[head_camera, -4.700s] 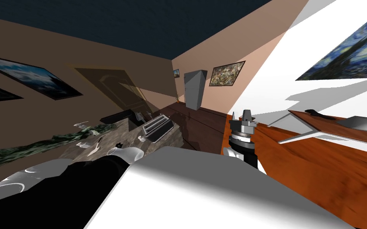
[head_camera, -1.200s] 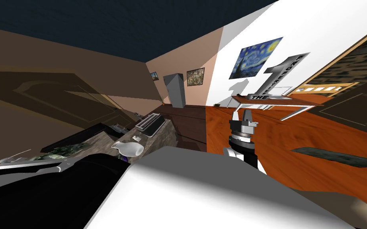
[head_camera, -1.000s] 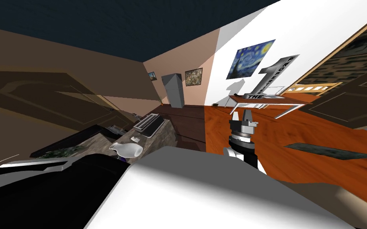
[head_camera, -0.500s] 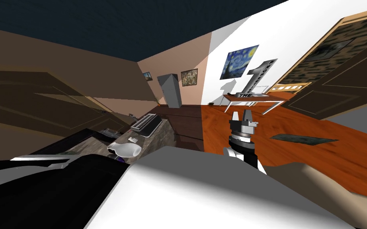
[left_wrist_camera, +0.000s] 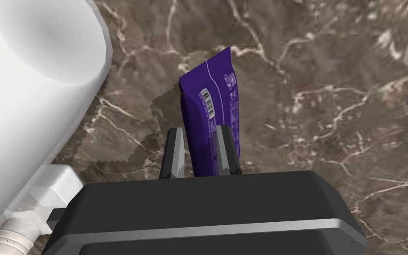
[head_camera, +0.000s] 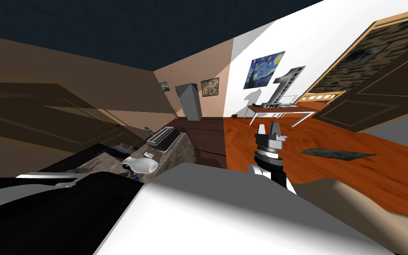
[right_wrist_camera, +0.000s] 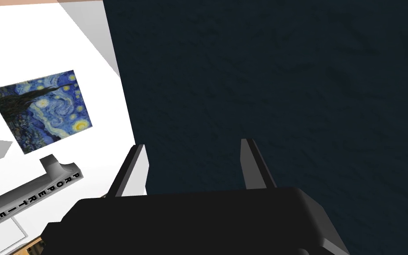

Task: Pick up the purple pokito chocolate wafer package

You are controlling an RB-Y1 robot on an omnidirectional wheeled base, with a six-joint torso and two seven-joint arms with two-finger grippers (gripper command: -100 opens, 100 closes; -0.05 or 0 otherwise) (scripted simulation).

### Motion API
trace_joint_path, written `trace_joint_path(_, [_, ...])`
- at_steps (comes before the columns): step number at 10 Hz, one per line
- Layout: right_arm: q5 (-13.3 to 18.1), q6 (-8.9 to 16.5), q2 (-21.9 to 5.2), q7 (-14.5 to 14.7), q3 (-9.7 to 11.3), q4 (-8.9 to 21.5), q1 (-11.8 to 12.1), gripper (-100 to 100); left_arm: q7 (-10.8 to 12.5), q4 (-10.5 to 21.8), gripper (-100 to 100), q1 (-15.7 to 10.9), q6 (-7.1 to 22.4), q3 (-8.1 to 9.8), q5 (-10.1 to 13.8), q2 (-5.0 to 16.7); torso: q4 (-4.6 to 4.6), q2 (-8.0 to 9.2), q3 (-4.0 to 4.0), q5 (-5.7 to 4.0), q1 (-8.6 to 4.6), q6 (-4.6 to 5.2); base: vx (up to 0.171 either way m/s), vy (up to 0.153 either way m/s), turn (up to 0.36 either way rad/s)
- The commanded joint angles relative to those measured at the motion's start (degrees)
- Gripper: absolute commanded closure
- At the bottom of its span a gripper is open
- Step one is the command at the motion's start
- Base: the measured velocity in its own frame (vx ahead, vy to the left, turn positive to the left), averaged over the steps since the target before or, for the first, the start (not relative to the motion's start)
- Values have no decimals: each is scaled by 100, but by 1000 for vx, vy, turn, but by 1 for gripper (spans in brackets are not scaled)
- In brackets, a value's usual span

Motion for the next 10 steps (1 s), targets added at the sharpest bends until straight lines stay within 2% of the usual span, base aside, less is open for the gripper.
trace_joint_path(1, [0, 0, 0, 0, 0, 0, 0, 0, 0, 0, 100, 0, 0, 0, 0, 0, 0, 0, 0, 0, 0, 0, 2, -2, 12])
trace_joint_path(3, [0, 0, 0, 0, 0, 0, 0, 0, 3, 2, 100, 4, 4, -3, -1, 1, 3, 4, 3, 5, 12, 6, 0, 0, 0])
trace_joint_path(4, [0, 0, 0, 0, 0, 0, 0, 0, 4, 2, 0, 4, 4, -3, 0, 1, 3, 5, 4, 5, 13, 6, 0, 0, 0])
trace_joint_path(5, [0, 0, 0, 0, 0, 0, 0, 0, -10, -94, 100, 291, -80, 284, -286, -109, 3, 5, 4, 5, 14, 6, 117, 44, 255])
trace_joint_path(6, [0, 0, -1, 0, -1, 0, 3, 0, -10, -94, 100, 350, -80, 443, -471, -109, -8, -14, -9, 29, 32, -28, 147, 56, 229])
trace_joint_path(7, [0, 0, -1, 0, -1, 0, 2, 0, -10, -94, 100, 350, -80, 602, -545, -109, -11, -20, -14, 37, 49, -24, 72, 21, 33])
trace_joint_path(8, [0, 0, -1, 0, -1, 0, 1, 0, -37, -215, 100, 606, -151, 772, -778, -200, -7, -9, -8, 43, 51, -8, 115, 44, 256])
trace_joint_path(10, [0, 0, -1, 0, -1, 0, 2, 0, -37, -215, 100, 706, -151, 1156, -1078, -200, -14, -2, -7, 78, 68, -38, 91, 15, 82])
